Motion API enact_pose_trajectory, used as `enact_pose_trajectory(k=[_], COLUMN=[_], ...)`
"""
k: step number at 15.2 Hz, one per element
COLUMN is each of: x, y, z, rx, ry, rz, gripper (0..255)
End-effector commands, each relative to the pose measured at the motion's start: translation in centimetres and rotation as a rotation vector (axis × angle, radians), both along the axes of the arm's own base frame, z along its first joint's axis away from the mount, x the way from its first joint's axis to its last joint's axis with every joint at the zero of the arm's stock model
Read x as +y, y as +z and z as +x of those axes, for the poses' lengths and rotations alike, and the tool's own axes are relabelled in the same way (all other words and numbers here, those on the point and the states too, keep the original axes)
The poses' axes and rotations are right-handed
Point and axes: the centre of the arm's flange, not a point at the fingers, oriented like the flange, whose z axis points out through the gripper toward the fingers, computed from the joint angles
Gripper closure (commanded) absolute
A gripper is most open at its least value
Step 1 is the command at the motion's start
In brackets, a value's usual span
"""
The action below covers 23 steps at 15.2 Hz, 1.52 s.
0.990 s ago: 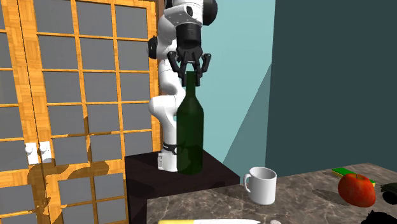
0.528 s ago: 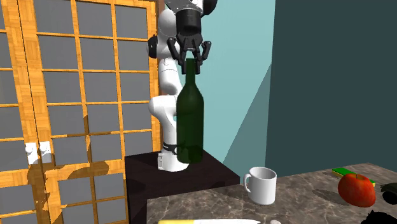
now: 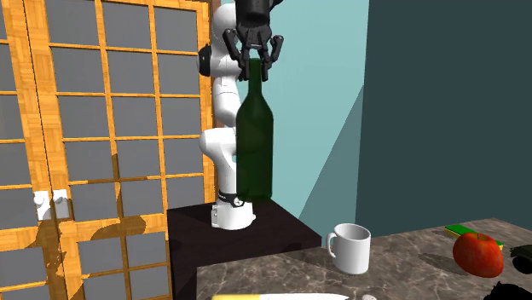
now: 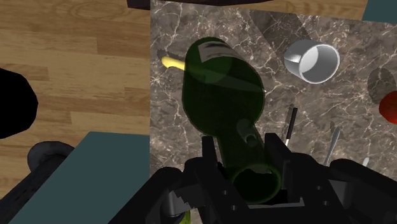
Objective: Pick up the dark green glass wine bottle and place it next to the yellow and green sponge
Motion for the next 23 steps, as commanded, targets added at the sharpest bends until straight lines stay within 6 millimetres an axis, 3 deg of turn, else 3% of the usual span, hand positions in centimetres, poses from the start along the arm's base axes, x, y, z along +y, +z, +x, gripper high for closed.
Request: enact_pose_trajectory(k=[1,23], x=[0.0,0.0], y=[1.1,12.7], z=[-0.1,-0.1], rx=[0.000,0.000], ry=[0.000,0.000], rz=[0.000,0.000], gripper=[255,255])
